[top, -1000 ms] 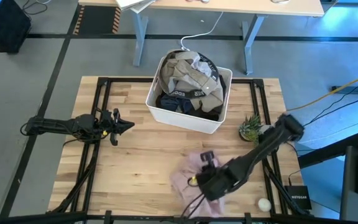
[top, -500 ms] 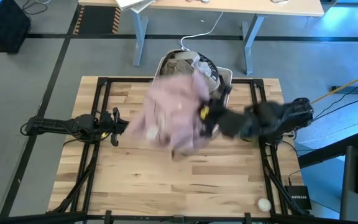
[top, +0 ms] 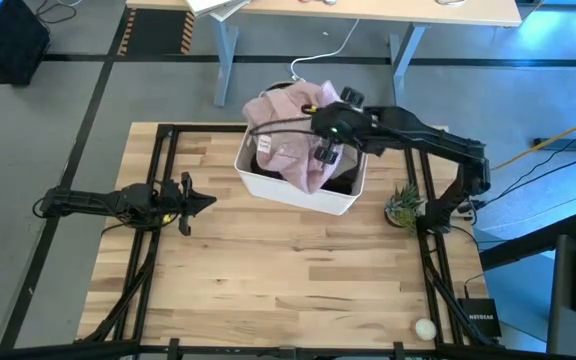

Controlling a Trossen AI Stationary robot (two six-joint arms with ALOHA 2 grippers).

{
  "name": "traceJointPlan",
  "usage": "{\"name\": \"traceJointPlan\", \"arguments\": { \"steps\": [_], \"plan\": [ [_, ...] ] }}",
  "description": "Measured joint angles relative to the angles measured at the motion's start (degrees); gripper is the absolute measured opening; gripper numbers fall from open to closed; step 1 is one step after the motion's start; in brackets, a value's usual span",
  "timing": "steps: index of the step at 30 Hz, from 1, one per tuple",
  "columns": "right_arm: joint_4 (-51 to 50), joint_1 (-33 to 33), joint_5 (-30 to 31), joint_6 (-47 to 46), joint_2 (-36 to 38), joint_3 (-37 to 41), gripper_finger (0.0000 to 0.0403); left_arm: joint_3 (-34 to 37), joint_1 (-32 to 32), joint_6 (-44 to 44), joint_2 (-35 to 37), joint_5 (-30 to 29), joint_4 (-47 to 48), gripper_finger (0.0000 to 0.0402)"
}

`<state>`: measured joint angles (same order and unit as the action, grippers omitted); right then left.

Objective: Sort clothes
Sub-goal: Put the pink polo shirt into the white bin

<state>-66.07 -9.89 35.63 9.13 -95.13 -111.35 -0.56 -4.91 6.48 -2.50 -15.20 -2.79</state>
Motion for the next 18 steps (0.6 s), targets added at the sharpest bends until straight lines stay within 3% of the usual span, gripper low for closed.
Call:
{"name": "traceJointPlan", "arguments": {
  "steps": [6, 10, 14, 18],
  "plan": [
    [6.75, -6.63, -14.23, -5.30, 0.15, 11.59, 0.0051, 0.00, 0.02, -2.85, 0.00, 0.00, 0.00, 0.0004],
    [5.02, -7.43, -16.06, -8.52, 0.00, 12.63, 0.0152, 0.02, 0.02, -1.49, 0.00, 0.01, 0.00, 0.0004],
    [-5.30, -7.37, -16.88, -10.69, 0.05, 3.51, 0.0263, 0.00, 0.02, 0.74, 0.00, 0.02, 0.00, 0.0004],
    [-6.96, -7.43, -17.22, -13.14, 0.17, -4.26, 0.0329, 0.00, 0.02, 1.88, 0.00, 0.02, 0.00, 0.0004]
  ]
}}
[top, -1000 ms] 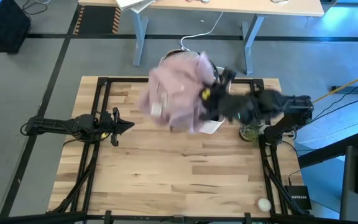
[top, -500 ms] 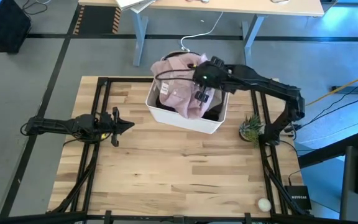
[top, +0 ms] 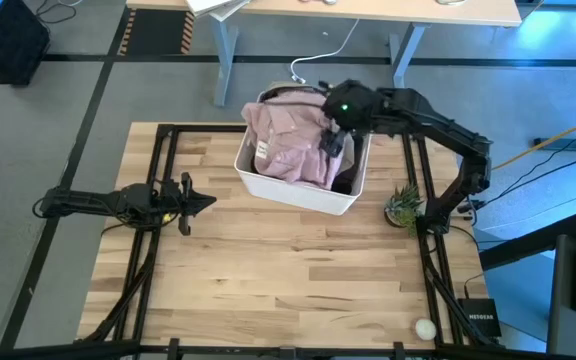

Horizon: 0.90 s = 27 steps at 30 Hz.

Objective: Sort clothes
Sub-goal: Put the pink polo shirt into the white bin

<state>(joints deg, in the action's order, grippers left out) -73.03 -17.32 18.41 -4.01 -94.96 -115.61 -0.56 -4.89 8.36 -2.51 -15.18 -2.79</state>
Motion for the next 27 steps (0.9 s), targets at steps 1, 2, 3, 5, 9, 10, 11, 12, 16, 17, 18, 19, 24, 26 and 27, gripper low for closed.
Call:
{"name": "traceJointPlan", "arguments": {
  "steps": [1, 2, 3, 5, 9, 10, 11, 12, 16, 17, 18, 19, 24, 26, 27],
  "plan": [
    [1.08, 0.00, -0.01, 0.15, -0.01, -0.93, 0.0338, 0.00, 0.00, 0.01, -0.01, 0.00, 0.00, 0.0004],
    [3.59, 0.00, -0.02, 1.07, 0.04, -1.09, 0.0344, 0.01, 0.00, 0.20, -0.02, 0.00, 0.00, 0.0004],
    [7.31, -0.01, -0.01, 2.20, 0.08, -0.77, 0.0347, 0.01, 0.00, 0.39, 0.00, 0.00, 0.00, 0.0004],
    [15.32, -0.45, -0.53, 5.33, -0.01, 1.15, 0.0346, 0.02, 0.00, 0.51, 0.00, 0.00, 0.00, 0.0004],
    [26.82, -2.20, -6.66, 9.46, -2.65, 6.57, 0.0322, 0.01, 0.00, -0.20, -0.02, 0.00, 0.00, 0.0004],
    [27.55, -2.52, -7.32, 10.07, -3.61, 8.02, 0.0314, 0.00, 0.00, -0.97, 0.00, 0.00, 0.00, 0.0004],
    [27.88, -3.12, -7.54, 10.31, -4.59, 9.54, 0.0306, 0.01, 0.00, -1.41, 0.00, 0.00, 0.00, 0.0004],
    [28.03, -3.82, -7.56, 10.53, -5.45, 11.45, 0.0297, 0.00, 0.00, -1.79, -0.02, 0.00, 0.00, 0.0004],
    [28.95, -6.06, -7.76, 10.60, -8.96, 20.94, 0.0264, 0.01, 0.00, -4.21, -0.02, -0.01, 0.00, 0.0004],
    [29.55, -6.27, -8.44, 10.60, -9.60, 23.29, 0.0257, 0.01, 0.00, -4.71, 0.00, -0.03, 0.00, 0.0004],
    [30.49, -6.47, -9.36, 10.60, -10.02, 25.51, 0.0251, 0.02, 0.00, -5.39, 0.00, -0.07, 0.00, 0.0004],
    [31.74, -6.49, -10.02, 10.58, -10.25, 27.46, 0.0246, 0.00, 0.00, -5.72, -0.02, -0.11, 0.00, 0.0004],
    [33.07, -6.14, -10.43, 10.69, -10.28, 30.15, 0.0231, 0.01, 0.00, -6.31, -0.02, -0.44, -0.02, 0.0004],
    [30.86, -6.01, -10.52, 10.73, -9.54, 28.08, 0.0230, 0.01, 0.00, -6.26, -0.02, -0.45, -0.02, 0.0004],
    [28.71, -5.95, -10.73, 10.77, -9.11, 26.81, 0.0230, 0.02, 0.00, -6.03, -0.02, -0.44, -0.02, 0.0004]
  ]
}}
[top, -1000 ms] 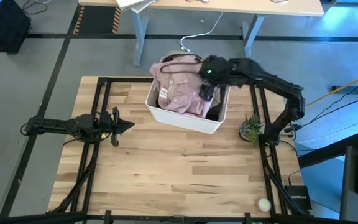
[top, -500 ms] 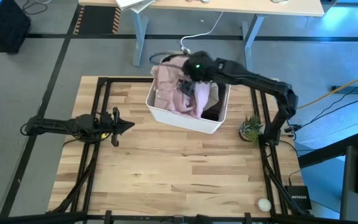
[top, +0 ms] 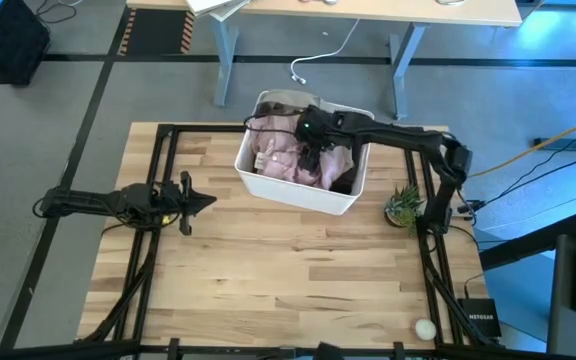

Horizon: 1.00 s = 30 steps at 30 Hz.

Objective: Sort clothes
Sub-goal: Put the pink polo shirt into the white bin, then return to Home Position

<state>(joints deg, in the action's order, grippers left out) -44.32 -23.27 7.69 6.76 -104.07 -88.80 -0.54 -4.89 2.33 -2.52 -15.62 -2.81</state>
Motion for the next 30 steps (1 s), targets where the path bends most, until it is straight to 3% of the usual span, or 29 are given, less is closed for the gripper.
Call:
{"name": "traceJointPlan", "arguments": {
  "steps": [12, 21, 26, 30],
  "plan": [
    [-8.80, 1.97, -1.39, -1.67, 9.05, -16.30, 0.0229, 0.00, 0.00, 3.23, 0.00, -0.02, 0.00, 0.0004],
    [-13.06, 2.03, -9.52, -3.94, 11.60, -22.68, 0.0230, -0.02, 0.00, 3.61, 0.00, -0.01, 0.00, 0.0004],
    [-17.72, 3.97, -18.20, -4.65, 14.99, -25.34, 0.0230, 0.00, 0.00, 3.47, 0.00, 0.00, 0.00, 0.0004],
    [-17.26, 11.53, -12.14, -3.65, 19.47, -20.32, 0.0229, -0.16, 0.00, 3.20, 0.02, 0.00, 0.29, 0.0003]
  ]
}}
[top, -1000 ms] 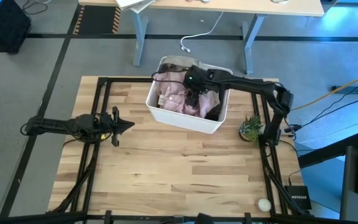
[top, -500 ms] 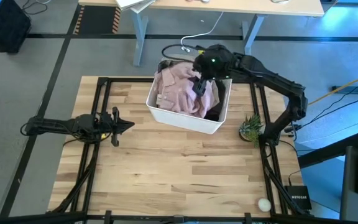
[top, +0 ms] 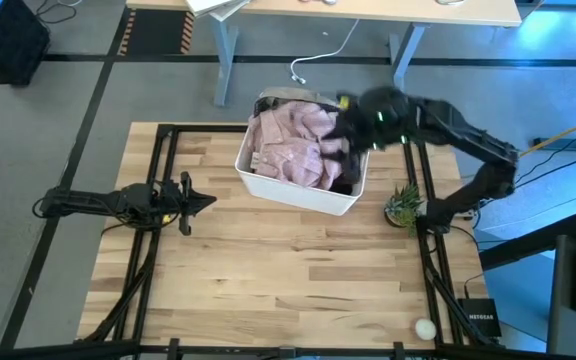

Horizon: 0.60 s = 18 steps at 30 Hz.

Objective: Sort clothes
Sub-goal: Return to Home Position

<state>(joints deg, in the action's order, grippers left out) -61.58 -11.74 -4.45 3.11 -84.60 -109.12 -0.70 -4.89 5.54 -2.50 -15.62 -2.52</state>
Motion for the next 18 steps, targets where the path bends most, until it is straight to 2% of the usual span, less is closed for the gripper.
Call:
{"name": "traceJointPlan", "arguments": {
  "steps": [2, 4, 9, 18],
  "plan": [
    [3.22, 3.48, 4.37, 0.26, 3.10, 5.00, 0.0226, -0.05, 0.00, -0.53, -0.02, -0.17, 0.11, 0.0001],
    [9.70, 5.87, 5.36, 0.32, 6.89, 11.45, 0.0220, -0.05, 0.00, -0.61, -0.01, -1.48, -0.08, 0.0002],
    [21.56, 7.29, 1.73, 0.03, 16.75, 28.57, 0.0204, -0.07, -0.02, 0.12, -0.02, -2.67, -0.06, 0.0001],
    [42.71, 7.25, -4.23, -7.16, 36.03, 57.39, 0.0141, -0.10, -0.11, 3.53, 0.00, 2.89, 0.10, 0.0001]
  ]
}}
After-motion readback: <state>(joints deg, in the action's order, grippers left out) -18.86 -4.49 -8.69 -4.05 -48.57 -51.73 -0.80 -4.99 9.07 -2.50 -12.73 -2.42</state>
